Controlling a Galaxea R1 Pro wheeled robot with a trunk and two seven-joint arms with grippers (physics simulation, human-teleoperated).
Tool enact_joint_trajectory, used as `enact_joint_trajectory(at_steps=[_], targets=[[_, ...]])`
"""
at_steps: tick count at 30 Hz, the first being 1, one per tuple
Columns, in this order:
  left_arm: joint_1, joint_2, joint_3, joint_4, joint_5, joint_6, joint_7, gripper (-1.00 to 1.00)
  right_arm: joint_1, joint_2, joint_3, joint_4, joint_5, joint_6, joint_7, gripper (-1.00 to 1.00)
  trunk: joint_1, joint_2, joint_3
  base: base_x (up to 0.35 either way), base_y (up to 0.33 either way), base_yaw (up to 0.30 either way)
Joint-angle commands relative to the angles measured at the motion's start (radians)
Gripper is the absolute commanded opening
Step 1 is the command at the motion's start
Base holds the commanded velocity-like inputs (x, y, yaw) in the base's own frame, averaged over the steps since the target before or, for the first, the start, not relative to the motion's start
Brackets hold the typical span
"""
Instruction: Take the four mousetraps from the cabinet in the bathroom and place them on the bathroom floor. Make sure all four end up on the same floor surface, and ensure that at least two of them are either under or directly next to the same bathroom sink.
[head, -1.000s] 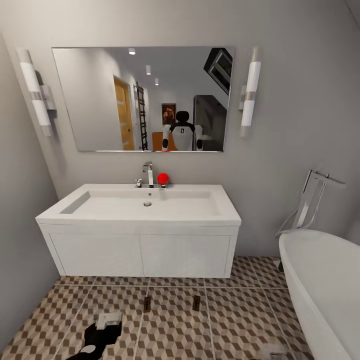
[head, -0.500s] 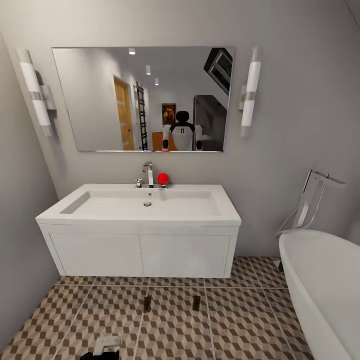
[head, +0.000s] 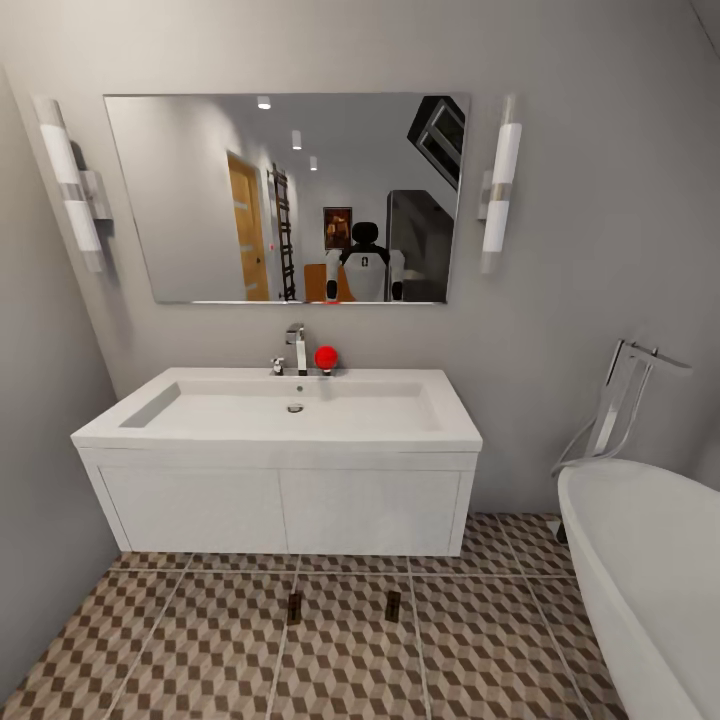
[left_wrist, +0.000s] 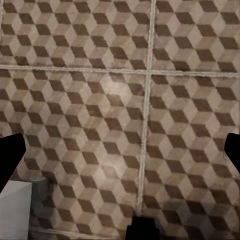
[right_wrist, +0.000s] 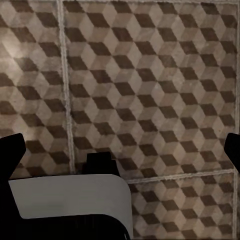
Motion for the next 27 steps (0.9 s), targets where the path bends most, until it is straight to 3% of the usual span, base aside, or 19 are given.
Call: enact_joint_trajectory(at_steps=[1, 15, 27], targets=[[0.006, -0.001, -0.009, 0.001, 0.01, -0.002, 0.002, 1.0, 0.001, 0.0, -0.006, 0.003, 0.004, -0.005, -0.002, 1.0, 0.0, -0.001, -0.001, 0.0, 0.0, 0.0], [0.05, -0.023, -0.007, 0.001, 0.014, 0.006, 0.003, 1.0, 0.011, 0.006, -0.006, 0.003, 0.004, 0.029, -0.003, 1.0, 0.0, -0.001, -0.001, 0.0, 0.0, 0.006], [0.065, -0.032, -0.006, 0.001, 0.016, 0.006, 0.003, 1.0, 0.011, 0.004, -0.006, 0.003, 0.005, 0.034, -0.007, 1.0, 0.0, -0.001, -0.001, 0.0, 0.0, 0.19]])
